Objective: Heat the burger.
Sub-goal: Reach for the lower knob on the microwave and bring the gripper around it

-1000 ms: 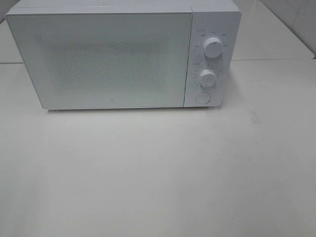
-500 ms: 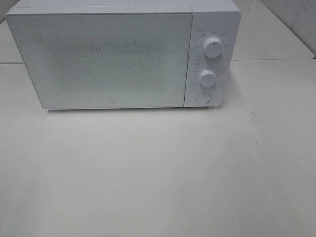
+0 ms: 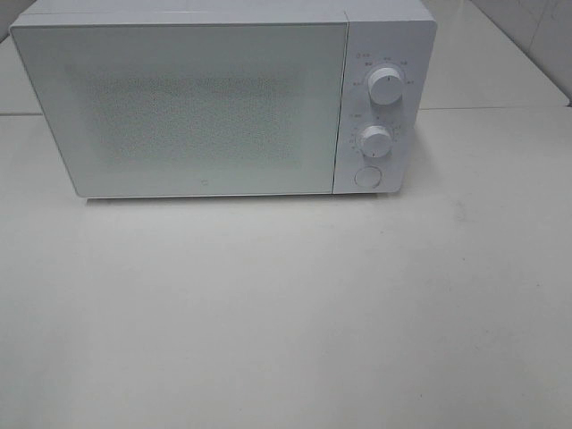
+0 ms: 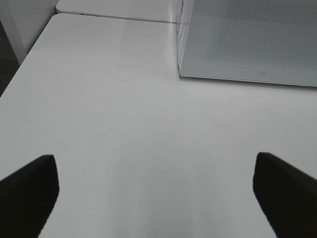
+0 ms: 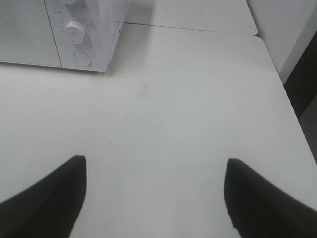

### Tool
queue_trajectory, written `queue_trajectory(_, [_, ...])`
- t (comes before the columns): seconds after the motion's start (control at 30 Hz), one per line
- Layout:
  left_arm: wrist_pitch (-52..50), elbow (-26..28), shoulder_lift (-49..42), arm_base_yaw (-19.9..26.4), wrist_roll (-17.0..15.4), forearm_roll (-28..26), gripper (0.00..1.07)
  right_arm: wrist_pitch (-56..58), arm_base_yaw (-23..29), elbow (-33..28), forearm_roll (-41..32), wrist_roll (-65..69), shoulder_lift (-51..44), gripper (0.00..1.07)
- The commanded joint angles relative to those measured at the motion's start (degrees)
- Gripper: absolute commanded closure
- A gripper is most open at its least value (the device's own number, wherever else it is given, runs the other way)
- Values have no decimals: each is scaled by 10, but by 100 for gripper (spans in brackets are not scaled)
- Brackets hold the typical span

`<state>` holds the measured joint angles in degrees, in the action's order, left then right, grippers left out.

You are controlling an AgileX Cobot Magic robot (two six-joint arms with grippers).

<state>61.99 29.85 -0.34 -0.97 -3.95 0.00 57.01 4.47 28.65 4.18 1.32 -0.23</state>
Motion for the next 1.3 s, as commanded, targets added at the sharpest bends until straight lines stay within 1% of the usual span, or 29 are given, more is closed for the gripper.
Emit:
queue_trajectory(0.03, [-7,-1,-12,1,-1,0,6,-2,-5,-1,3,1,-15,31])
queue_trajectory(0.77, [-7,-1,-12,1,-1,0,6,-5,-3,4,1,1,-14,32])
queue_trajectory(0.9, [-7,-1,-12,1,-1,0,6,-12,-3,32,2,0,22,32])
queue_trajectory(1.07, [-7,-1,-12,1,-1,0,6,-47,-3,33,3,1,57,32])
queue_trajectory(1.13, [-7,-1,-12,1,-1,0,6,-86,-3,33,3,6,99,32])
queue_trajectory(1.3, [-7,-1,-12,1,-1,0,6,-123,-3,33,2,11,128,32])
